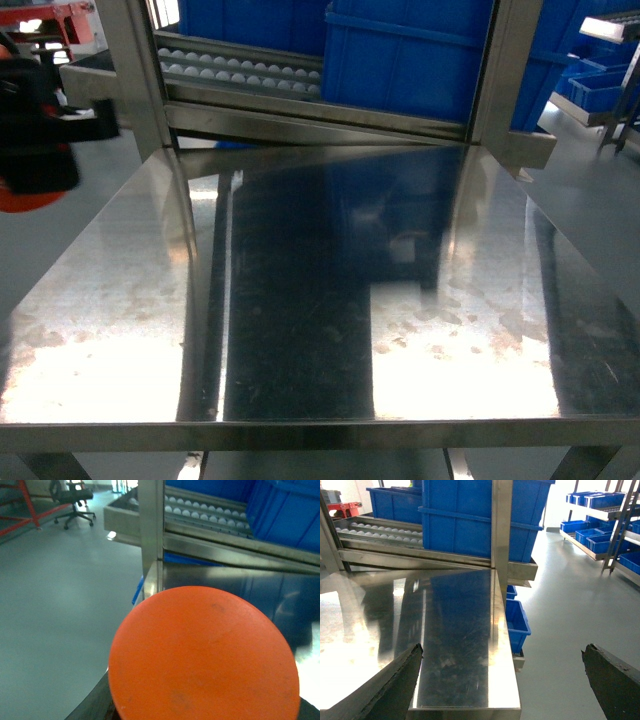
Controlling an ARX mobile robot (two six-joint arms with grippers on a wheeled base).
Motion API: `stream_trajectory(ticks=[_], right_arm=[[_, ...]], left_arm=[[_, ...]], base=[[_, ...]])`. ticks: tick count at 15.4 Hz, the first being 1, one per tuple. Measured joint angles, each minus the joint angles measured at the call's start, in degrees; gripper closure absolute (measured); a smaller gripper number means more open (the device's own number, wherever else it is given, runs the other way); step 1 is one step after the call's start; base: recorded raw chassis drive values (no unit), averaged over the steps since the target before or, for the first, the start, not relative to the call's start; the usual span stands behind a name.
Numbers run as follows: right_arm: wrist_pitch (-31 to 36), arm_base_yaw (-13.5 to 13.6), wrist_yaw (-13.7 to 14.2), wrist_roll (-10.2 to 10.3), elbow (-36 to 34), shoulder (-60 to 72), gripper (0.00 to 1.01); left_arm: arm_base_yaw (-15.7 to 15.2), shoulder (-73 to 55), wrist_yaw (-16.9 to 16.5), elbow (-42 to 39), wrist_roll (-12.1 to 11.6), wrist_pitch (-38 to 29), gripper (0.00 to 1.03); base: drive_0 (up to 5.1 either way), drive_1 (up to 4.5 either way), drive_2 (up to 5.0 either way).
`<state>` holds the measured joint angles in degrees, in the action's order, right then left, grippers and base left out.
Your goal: Pick capacitor and pack into box
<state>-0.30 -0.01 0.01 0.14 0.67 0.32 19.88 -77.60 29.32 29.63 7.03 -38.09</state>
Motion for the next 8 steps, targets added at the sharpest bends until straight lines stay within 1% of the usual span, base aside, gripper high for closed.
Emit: stream_trajectory(ticks=[1,2,3,4,5,6,8], right_arm=[[0.0,0.0,0.0,0.0,0.0,0.0,0.03],[0.0,0.0,0.0,0.0,0.0,0.0,0.03],[0.0,0.0,0.0,0.0,0.0,0.0,0.03],[0.0,0.0,0.0,0.0,0.0,0.0,0.03],[0.0,0.0,0.0,0.0,0.0,0.0,0.03],[0.0,0.0,0.0,0.0,0.0,0.0,0.03],[0.0,0.0,0.0,0.0,0.0,0.0,0.03]], left_arm=[[3.3,17.2,5.5,-5.2,0.0,7.5,0.58],[3.2,18.8,6.1,-5.2,0.0,7.6,0.59],[3.2,18.3,5.8,-5.3,0.0,7.8,0.59],[1.8,19.1,0.0,-6.7,-1.7,3.4,0.59],[-0.4,21.8,-6.4,-9.2,-3.8,2.1,0.59],[-3.1,25.3,-11.5,-13.0,-5.1,2.3,0.59],[-4.6,26.8,-13.3,-14.9,-5.6,2.7,0.59]], base=[[0.0,0.0,0.0],[0.0,0.0,0.0],[0.0,0.0,0.0],[0.0,0.0,0.0],[0.0,0.0,0.0],[0.0,0.0,0.0],[0.0,0.0,0.0]])
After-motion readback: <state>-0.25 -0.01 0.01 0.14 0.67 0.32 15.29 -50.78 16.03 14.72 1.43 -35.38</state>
